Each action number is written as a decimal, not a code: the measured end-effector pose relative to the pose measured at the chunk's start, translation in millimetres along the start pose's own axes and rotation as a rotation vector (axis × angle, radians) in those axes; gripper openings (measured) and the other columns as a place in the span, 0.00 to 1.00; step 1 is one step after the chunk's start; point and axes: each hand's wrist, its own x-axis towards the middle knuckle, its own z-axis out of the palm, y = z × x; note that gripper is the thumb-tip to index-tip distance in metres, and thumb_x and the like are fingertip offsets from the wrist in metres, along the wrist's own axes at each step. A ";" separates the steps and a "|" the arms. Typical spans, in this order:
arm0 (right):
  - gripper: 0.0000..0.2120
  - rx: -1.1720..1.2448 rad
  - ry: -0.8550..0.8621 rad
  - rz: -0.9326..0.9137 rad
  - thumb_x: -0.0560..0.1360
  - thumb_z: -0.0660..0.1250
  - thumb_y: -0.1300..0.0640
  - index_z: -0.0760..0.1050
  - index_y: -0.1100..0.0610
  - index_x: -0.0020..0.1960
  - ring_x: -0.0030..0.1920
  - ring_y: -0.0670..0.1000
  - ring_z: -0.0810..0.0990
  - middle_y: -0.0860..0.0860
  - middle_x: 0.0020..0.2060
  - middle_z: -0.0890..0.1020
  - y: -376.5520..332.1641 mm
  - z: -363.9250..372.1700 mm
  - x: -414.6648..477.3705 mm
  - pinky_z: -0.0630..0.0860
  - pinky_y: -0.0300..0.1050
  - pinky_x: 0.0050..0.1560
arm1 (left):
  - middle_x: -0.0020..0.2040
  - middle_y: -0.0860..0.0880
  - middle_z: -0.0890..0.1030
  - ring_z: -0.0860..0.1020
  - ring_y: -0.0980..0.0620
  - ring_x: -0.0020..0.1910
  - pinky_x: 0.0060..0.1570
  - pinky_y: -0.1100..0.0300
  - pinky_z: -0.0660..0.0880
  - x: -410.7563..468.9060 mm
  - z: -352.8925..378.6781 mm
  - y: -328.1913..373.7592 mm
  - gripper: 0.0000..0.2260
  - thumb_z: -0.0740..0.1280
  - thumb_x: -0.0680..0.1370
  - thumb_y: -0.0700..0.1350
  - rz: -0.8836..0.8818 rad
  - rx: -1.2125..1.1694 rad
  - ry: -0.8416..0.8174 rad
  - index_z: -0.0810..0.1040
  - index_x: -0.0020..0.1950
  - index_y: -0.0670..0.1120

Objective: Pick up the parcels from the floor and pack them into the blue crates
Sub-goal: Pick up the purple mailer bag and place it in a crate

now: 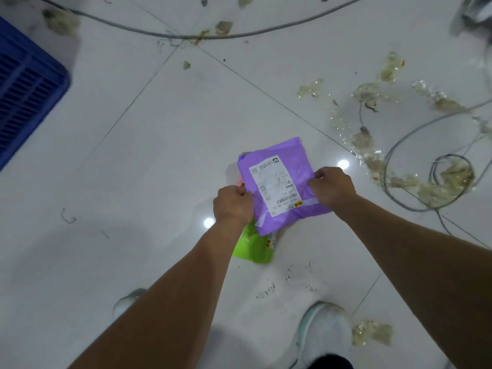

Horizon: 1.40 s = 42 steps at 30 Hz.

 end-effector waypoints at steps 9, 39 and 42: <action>0.09 0.097 -0.080 -0.116 0.74 0.63 0.60 0.75 0.53 0.36 0.41 0.55 0.76 0.51 0.35 0.78 -58.9 -91.9 -104.9 0.69 0.42 0.40 | 0.42 0.44 0.85 0.83 0.42 0.46 0.51 0.47 0.80 -90.6 -118.2 46.4 0.08 0.67 0.76 0.44 0.000 -0.098 0.030 0.80 0.38 0.44; 0.09 -0.267 -0.147 -0.806 0.74 0.61 0.59 0.80 0.59 0.41 0.45 0.59 0.80 0.55 0.41 0.83 -496.6 -271.9 -637.4 0.77 0.48 0.45 | 0.34 0.49 0.79 0.75 0.50 0.35 0.35 0.60 0.70 -471.9 -707.7 49.3 0.09 0.65 0.77 0.42 0.048 -0.327 0.474 0.79 0.38 0.41; 0.09 -0.304 -0.114 -0.869 0.73 0.61 0.60 0.79 0.62 0.41 0.44 0.60 0.80 0.58 0.39 0.82 -541.8 -260.1 -660.5 0.76 0.48 0.43 | 0.29 0.51 0.76 0.72 0.52 0.29 0.27 0.62 0.67 -470.9 -751.7 40.9 0.10 0.64 0.77 0.41 0.041 -0.371 0.488 0.77 0.36 0.42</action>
